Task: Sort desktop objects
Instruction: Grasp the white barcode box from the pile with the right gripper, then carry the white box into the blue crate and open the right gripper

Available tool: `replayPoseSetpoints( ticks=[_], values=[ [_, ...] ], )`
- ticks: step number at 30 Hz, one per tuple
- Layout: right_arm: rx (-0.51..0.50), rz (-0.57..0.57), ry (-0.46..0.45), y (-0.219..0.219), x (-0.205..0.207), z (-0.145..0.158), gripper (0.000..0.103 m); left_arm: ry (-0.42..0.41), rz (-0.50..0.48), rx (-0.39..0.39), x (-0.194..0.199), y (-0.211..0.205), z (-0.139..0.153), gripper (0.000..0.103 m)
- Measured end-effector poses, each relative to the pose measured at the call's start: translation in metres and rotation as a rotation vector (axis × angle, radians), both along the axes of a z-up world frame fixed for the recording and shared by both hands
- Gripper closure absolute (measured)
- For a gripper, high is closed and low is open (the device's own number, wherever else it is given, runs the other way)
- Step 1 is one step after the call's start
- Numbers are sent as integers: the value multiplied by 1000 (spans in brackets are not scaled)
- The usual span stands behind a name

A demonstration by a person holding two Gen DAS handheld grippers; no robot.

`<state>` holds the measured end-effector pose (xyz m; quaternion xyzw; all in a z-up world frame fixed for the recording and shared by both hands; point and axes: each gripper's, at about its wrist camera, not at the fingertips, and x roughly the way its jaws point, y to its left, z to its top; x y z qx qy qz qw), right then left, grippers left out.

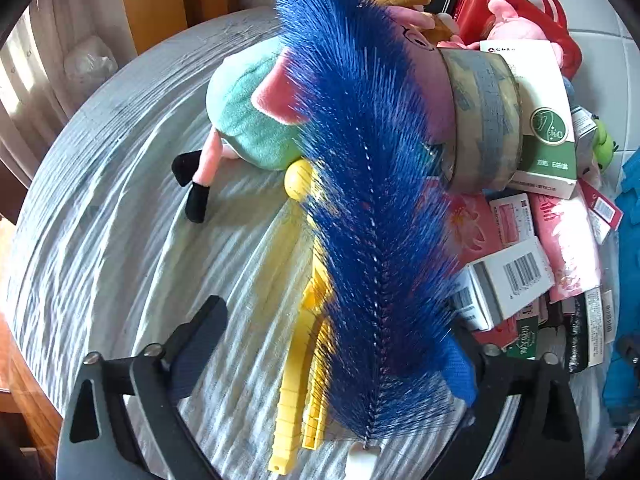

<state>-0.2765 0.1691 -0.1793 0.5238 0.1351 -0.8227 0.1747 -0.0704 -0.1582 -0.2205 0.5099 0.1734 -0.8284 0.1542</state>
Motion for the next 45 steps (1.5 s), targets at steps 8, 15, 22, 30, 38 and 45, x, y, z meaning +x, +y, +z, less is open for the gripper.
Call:
replayPoseSetpoints(
  ticks=[8,15,22,30,38,45],
  values=[
    [-74,143,21,-45,22,16,28,56,264,-35,23,6,24,81],
    [-153,314,33,-124,55,15,28,52,235,-39,30,3,20,81],
    [-138,375,45,-185,72,-10,16,67,181,6,19,-4,8,81],
    [-87,382,92,-221,76,-36,17,114,112,-25,35,4,23,85],
    [-131,341,200,-211,94,0,41,197,34,-95,15,5,71,86],
    [-184,266,385,-170,108,82,41,378,-75,-154,19,32,149,86]
  ],
)
